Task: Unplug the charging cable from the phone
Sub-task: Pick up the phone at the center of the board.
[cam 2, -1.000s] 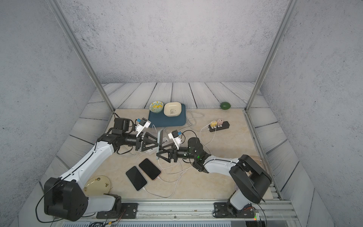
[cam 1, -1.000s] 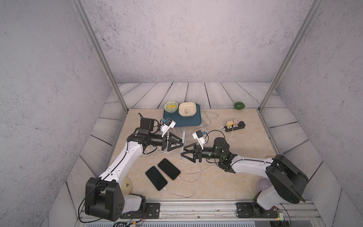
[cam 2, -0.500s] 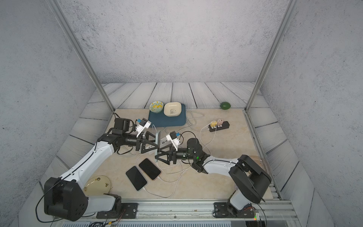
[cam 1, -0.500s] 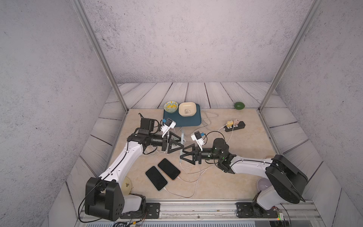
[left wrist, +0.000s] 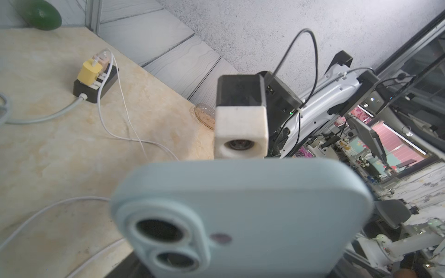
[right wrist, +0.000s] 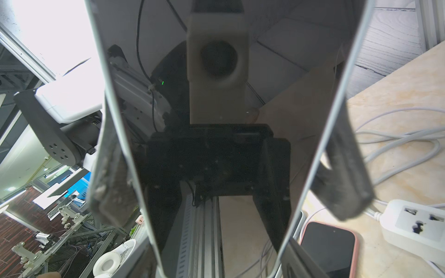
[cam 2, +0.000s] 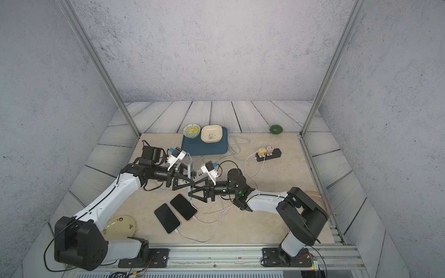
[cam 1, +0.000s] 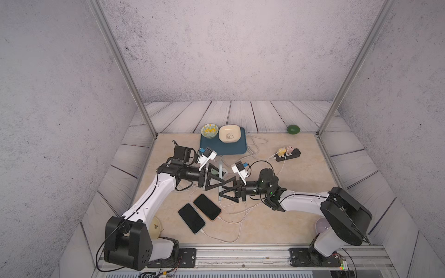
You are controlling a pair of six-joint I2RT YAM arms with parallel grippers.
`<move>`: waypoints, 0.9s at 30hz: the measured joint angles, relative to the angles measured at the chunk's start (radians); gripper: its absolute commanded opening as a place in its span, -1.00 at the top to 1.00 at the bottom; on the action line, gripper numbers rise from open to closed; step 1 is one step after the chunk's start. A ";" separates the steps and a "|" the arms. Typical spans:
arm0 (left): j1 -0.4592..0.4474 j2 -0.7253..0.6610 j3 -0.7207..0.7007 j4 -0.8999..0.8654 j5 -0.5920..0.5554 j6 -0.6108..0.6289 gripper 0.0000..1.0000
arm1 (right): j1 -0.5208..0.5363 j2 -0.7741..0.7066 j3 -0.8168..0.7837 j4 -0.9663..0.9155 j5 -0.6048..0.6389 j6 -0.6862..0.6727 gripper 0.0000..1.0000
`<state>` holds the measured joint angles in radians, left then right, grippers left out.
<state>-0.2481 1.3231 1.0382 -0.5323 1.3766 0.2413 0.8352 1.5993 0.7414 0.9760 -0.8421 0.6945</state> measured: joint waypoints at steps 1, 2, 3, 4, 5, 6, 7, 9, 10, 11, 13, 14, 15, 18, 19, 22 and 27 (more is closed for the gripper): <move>-0.001 0.000 0.000 -0.004 0.001 0.002 -0.60 | 0.000 0.002 0.000 0.001 0.000 0.001 -0.10; -0.002 0.000 0.000 -0.008 0.002 0.002 -0.58 | 0.000 0.002 0.000 0.000 0.000 0.000 -0.11; -0.002 0.000 0.000 -0.010 0.002 0.003 -0.53 | 0.000 0.002 0.000 0.000 0.000 0.000 -0.11; -0.002 0.000 0.000 -0.010 0.003 0.002 -0.49 | 0.000 0.002 0.000 0.000 0.000 0.000 -0.13; -0.002 0.000 0.000 -0.010 0.003 0.002 -0.44 | 0.000 0.002 0.000 -0.001 0.000 0.000 -0.17; -0.002 0.000 0.000 -0.011 0.002 0.003 -0.37 | 0.000 0.002 0.000 -0.002 0.000 -0.001 -0.24; -0.002 0.000 0.000 -0.011 0.002 0.003 -0.30 | 0.000 0.002 0.000 -0.003 0.000 -0.003 -0.32; -0.002 0.000 0.000 -0.013 0.001 0.003 -0.19 | 0.000 0.002 0.000 -0.008 0.000 -0.010 -0.45; -0.002 0.000 0.000 -0.015 0.000 0.005 -0.13 | 0.000 0.001 0.000 -0.011 0.001 -0.014 -0.52; -0.002 0.000 0.000 -0.018 -0.001 0.007 -0.07 | 0.000 0.000 0.000 -0.016 0.001 -0.017 -0.57; -0.002 0.000 0.000 -0.026 -0.003 0.016 0.04 | 0.000 -0.002 0.000 -0.026 0.002 -0.029 -0.65; -0.003 0.000 0.000 -0.032 -0.005 0.023 0.09 | 0.000 -0.006 -0.001 -0.034 0.002 -0.037 -0.67; -0.003 0.002 0.000 -0.037 -0.008 0.026 0.14 | 0.001 -0.012 -0.004 -0.044 0.003 -0.047 -0.69; -0.003 0.005 0.000 -0.048 -0.012 0.037 0.23 | 0.000 -0.042 -0.021 -0.083 0.005 -0.082 -0.73; -0.003 0.006 0.001 -0.049 -0.015 0.041 0.24 | 0.000 -0.051 -0.027 -0.094 0.006 -0.094 -0.73; -0.003 0.006 0.002 -0.057 -0.021 0.049 0.27 | 0.002 -0.072 -0.042 -0.138 0.008 -0.137 -0.70; -0.003 0.006 0.017 -0.073 -0.026 0.053 0.28 | 0.023 -0.087 -0.062 -0.258 0.039 -0.241 -0.57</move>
<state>-0.2512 1.3296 1.0554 -0.6056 1.3506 0.2947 0.8585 1.5124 0.6796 0.7177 -0.8032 0.4534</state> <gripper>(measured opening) 0.819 0.804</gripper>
